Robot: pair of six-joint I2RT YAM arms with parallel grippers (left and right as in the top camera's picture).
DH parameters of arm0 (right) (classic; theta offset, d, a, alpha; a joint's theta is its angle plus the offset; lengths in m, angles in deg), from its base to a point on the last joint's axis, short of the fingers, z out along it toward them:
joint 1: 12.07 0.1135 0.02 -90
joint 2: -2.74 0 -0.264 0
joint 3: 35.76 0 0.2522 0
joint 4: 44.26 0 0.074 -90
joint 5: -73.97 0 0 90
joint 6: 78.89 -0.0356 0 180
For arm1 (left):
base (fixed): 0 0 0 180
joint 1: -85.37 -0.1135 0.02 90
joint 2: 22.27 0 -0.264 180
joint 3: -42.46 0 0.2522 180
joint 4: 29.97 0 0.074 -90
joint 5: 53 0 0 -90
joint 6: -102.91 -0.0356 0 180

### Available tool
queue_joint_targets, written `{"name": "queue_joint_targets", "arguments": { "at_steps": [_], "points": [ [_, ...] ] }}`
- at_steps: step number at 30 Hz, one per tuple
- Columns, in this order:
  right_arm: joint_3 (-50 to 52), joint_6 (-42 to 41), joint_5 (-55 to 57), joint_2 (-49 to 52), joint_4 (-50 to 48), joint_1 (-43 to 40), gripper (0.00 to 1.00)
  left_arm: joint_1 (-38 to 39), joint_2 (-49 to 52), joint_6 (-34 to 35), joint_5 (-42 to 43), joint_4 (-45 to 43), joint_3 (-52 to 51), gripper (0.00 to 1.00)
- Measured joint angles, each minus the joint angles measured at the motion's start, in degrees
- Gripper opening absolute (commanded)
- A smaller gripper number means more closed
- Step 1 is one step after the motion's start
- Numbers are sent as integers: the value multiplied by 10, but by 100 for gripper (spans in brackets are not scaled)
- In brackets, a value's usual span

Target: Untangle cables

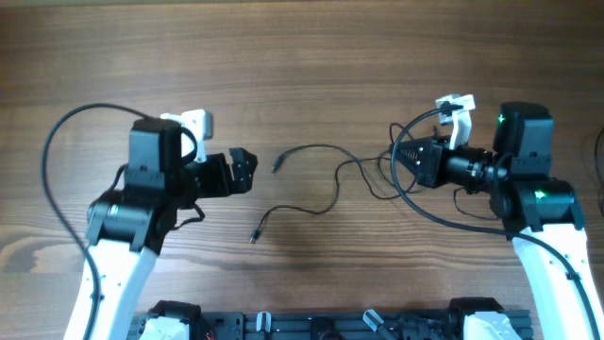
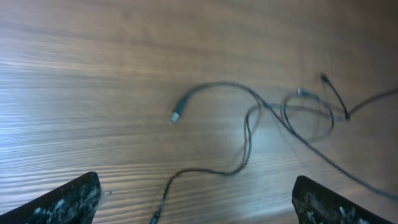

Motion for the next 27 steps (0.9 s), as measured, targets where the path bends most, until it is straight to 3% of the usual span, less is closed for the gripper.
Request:
{"name": "queue_joint_targets", "arguments": {
  "at_steps": [9,18,22,27],
  "points": [
    [0,96,-47,0,30,0,5,2,71,-106,134,-22,0,100],
    [0,233,-225,0,30,0,4,81,117,-137,165,-109,0,99],
    [0,252,-266,0,31,0,4,127,156,-144,169,-163,0,97],
    [0,259,-284,0,30,0,4,175,203,-213,169,-182,0,91]
  ]
}}
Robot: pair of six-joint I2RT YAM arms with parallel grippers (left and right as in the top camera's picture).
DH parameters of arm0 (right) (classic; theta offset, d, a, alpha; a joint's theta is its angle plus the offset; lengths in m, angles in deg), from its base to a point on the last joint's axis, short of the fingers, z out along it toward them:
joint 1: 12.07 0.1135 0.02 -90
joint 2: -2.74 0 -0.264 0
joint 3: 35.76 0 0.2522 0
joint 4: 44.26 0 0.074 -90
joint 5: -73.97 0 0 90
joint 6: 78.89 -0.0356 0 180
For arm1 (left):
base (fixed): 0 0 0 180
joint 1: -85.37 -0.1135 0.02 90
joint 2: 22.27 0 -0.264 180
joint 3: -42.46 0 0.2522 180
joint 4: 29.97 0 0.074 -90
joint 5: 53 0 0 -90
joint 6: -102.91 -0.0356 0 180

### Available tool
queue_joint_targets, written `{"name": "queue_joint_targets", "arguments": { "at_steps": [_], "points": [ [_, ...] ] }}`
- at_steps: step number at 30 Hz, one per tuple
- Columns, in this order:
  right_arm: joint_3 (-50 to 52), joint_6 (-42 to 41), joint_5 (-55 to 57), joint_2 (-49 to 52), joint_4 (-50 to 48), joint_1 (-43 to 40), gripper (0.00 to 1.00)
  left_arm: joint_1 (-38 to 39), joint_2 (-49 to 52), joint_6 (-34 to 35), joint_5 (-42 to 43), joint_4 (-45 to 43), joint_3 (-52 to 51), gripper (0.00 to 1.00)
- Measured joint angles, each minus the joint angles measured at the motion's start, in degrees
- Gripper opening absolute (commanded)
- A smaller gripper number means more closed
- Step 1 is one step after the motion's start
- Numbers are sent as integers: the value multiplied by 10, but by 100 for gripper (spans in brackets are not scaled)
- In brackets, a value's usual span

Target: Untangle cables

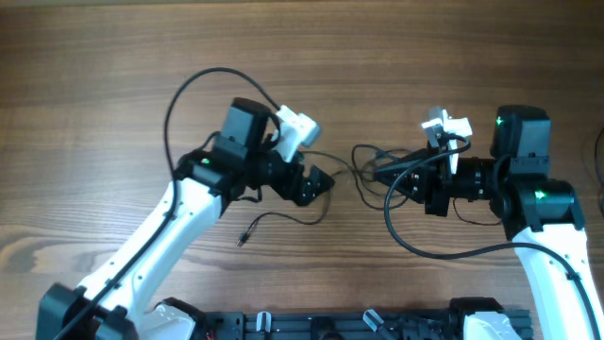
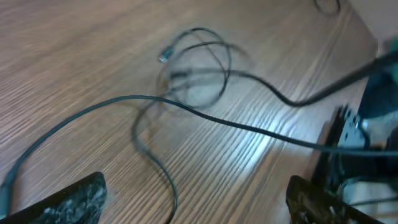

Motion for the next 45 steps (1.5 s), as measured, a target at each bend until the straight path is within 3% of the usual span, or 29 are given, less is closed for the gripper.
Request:
{"name": "queue_joint_targets", "arguments": {
  "at_steps": [6,10,13,16,26,30,35,41,45],
  "points": [
    [0,0,-6,0,0,0,4,56,43,-39,4,-42,0,83],
    [0,-3,-2,0,0,0,4,70,71,-44,1,-56,0,91],
    [0,-57,46,0,-6,1,4,69,78,-44,-3,-54,0,99],
    [0,-137,120,0,-30,1,4,69,78,-42,-8,-41,0,100],
    [0,-282,246,0,-57,1,4,67,69,75,-209,93,-1,100],
    [0,-291,265,0,-52,1,4,33,-4,143,-292,132,-2,100],
    [0,-293,272,0,-52,1,4,-79,-156,211,-362,158,-2,100],
    [0,-296,287,0,-66,1,4,-183,-290,234,-381,245,-2,100],
    [0,-301,295,0,-149,1,4,-216,-353,237,-383,284,-2,100]
  ]
}}
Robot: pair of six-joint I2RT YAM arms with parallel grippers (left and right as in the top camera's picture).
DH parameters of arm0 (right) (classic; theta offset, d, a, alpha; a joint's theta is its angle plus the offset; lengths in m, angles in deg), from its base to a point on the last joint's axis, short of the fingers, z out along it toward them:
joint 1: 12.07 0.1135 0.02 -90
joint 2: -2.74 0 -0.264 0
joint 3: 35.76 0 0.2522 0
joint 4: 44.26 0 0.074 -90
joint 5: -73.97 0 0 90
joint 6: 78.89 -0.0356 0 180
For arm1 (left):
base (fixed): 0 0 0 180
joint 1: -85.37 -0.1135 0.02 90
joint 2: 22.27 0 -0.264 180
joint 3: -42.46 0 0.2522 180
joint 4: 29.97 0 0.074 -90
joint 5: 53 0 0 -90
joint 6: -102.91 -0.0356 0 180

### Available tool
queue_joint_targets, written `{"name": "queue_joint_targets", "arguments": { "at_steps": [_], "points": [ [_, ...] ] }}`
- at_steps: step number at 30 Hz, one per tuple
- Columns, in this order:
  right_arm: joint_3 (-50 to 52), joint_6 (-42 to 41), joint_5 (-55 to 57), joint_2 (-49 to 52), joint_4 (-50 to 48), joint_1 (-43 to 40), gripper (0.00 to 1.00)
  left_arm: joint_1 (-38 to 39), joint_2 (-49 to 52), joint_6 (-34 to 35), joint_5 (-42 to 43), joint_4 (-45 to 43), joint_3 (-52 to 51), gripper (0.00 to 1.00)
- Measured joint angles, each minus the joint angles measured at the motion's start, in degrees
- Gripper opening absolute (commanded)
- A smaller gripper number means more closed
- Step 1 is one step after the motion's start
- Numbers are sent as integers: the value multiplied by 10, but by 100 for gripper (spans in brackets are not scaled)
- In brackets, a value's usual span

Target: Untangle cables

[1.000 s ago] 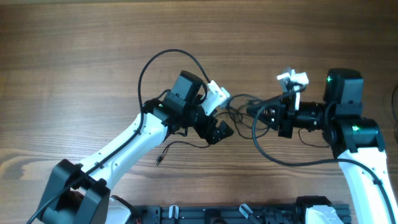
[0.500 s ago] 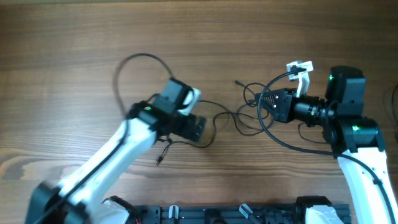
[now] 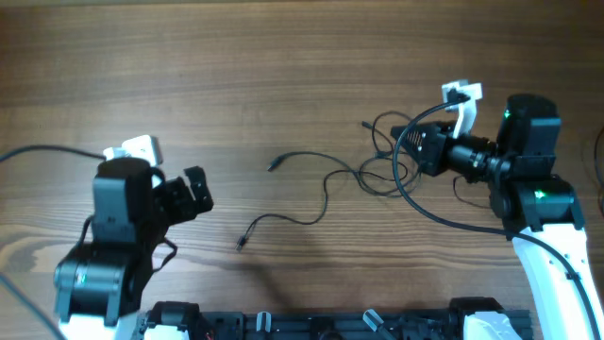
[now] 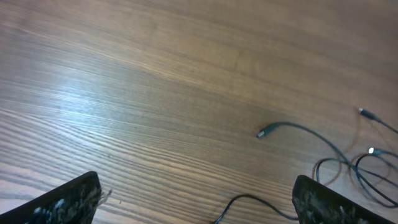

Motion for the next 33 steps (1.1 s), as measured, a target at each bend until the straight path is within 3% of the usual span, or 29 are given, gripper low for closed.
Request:
{"name": "queue_joint_targets", "arguments": {
  "at_steps": [9,19,33],
  "points": [
    [1,-29,14,0,-209,0,4,-3,-21,1,-2,4,0,100],
    [1,-122,228,27,-223,0,4,-3,-21,1,-2,4,0,100],
    [1,-131,271,89,-281,0,4,-3,-21,1,-2,4,0,100]
  ]
}}
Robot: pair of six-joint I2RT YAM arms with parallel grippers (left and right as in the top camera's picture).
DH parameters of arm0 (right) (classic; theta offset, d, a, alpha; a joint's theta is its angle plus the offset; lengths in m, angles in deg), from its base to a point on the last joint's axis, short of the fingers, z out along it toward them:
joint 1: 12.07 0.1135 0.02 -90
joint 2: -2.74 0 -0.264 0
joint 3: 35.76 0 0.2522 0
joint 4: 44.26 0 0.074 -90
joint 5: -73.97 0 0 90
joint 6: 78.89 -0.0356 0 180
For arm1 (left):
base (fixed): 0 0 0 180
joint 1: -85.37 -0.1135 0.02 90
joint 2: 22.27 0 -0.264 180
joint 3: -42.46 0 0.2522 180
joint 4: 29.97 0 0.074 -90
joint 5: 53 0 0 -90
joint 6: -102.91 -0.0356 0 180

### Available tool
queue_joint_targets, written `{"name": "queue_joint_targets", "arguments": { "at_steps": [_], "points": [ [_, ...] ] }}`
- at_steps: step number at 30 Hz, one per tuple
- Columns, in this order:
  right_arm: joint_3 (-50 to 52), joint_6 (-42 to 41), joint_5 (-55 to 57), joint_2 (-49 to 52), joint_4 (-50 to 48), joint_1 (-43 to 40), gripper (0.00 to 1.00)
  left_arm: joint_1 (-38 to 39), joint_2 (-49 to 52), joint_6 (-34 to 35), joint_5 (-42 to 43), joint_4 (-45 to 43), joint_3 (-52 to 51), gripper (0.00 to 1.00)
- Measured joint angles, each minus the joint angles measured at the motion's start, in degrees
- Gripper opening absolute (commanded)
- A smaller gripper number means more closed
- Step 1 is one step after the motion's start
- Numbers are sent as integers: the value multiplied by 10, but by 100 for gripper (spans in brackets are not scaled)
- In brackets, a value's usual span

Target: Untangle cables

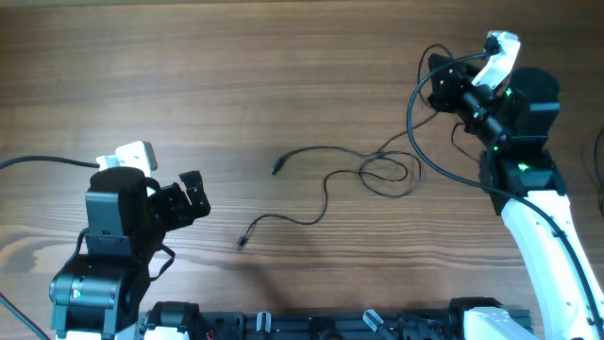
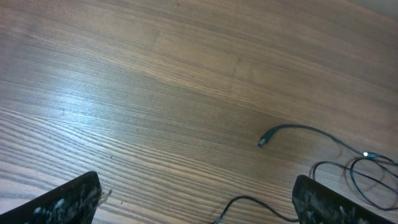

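Note:
A thin black cable (image 1: 326,194) lies across the middle of the wooden table. One plug (image 1: 276,168) points left and the other plug (image 1: 242,244) lies nearer the front. Its right part forms tangled loops (image 1: 387,175), and a strand runs from them up toward my right gripper (image 1: 436,83). That gripper hangs at the far right; its jaws are too dark to read. My left gripper (image 1: 198,195) stands open at the front left, well clear of the cable. In the left wrist view the plug (image 2: 261,142) and loops (image 2: 367,180) lie ahead of the open left gripper (image 2: 199,205).
The thick black lead (image 1: 415,142) of the right arm's own camera sweeps down beside the loops. Another such lead (image 1: 47,162) trails left from the left arm. The arm bases stand along the table's (image 1: 283,66) front edge.
My right gripper has moved from beside the loops to the far right, higher in the overhead view. The loops now lie flatter and more spread. The left arm has hardly moved.
My left gripper stood open left of the cable, the right one at the tangle. Then the left arm was over the cable's middle, close to the right gripper. Later it was back at the front left. Now the right gripper is away from the loops.

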Motion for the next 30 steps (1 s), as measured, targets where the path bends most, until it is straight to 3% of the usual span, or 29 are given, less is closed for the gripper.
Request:
{"name": "queue_joint_targets", "arguments": {
  "at_steps": [10,20,23,30],
  "points": [
    [0,74,62,1,-101,-35,4,0,0,0,0,0,0,100],
    [-116,134,138,13,-167,-224,4,0,0,0,0,0,0,100],
    [-160,165,156,42,-198,-263,4,0,0,0,0,0,0,100],
    [-198,188,162,166,-184,-269,4,0,0,0,0,0,0,100]
  ]
}}
